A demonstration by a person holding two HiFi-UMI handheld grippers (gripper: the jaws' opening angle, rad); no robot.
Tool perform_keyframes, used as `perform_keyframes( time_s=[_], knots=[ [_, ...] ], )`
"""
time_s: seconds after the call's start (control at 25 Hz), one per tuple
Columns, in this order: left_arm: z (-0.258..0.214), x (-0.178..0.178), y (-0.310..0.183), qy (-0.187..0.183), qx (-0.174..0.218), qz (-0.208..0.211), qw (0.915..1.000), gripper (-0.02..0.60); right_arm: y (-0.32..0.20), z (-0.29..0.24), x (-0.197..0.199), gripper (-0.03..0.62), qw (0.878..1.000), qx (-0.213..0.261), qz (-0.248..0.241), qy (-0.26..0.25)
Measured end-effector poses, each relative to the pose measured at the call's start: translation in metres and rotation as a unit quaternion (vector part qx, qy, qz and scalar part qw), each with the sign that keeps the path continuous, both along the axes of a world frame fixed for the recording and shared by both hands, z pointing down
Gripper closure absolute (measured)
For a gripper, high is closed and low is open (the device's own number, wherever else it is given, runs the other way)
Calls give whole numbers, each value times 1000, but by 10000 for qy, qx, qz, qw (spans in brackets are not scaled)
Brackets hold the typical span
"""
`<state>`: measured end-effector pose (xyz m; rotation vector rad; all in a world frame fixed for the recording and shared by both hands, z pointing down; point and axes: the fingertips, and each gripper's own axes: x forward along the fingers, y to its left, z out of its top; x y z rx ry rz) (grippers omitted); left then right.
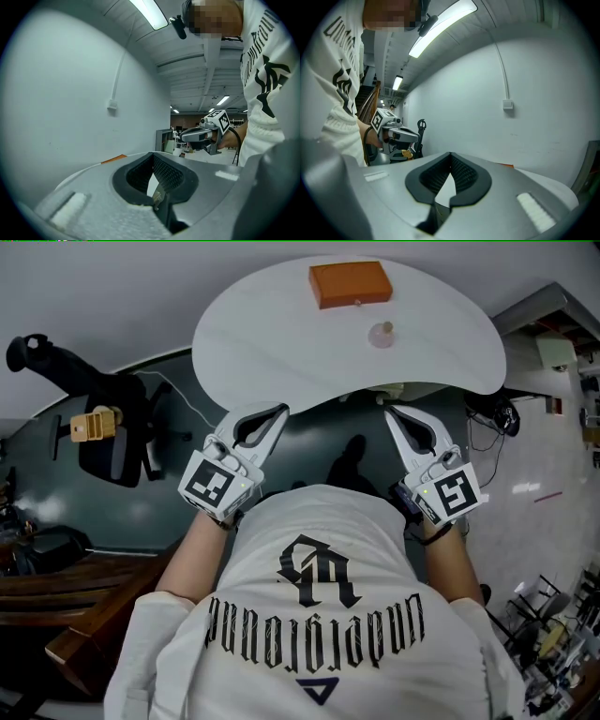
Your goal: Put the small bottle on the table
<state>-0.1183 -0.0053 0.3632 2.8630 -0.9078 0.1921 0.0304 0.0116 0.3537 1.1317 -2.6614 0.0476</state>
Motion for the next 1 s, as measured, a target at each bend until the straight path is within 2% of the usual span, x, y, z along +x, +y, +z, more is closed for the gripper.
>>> perform_keyframes(
  time_s=[0.44,0.6,0.92,1.0],
  knots=[
    [-1,-17,61,-16,-48,318,9995,574,78,7,-18,592,9995,-73,307,51],
    [-8,-10,76,-39,-113,421,9990,574,98,2,-15,592,9993,-116,357,75],
    [-21,4,101,209,61,529,9984,574,128,-4,-8,592,9992,-62,395,33],
    [-22,7,106,158,68,546,9984,574,132,-6,-7,592,9993,-45,382,1]
  ],
)
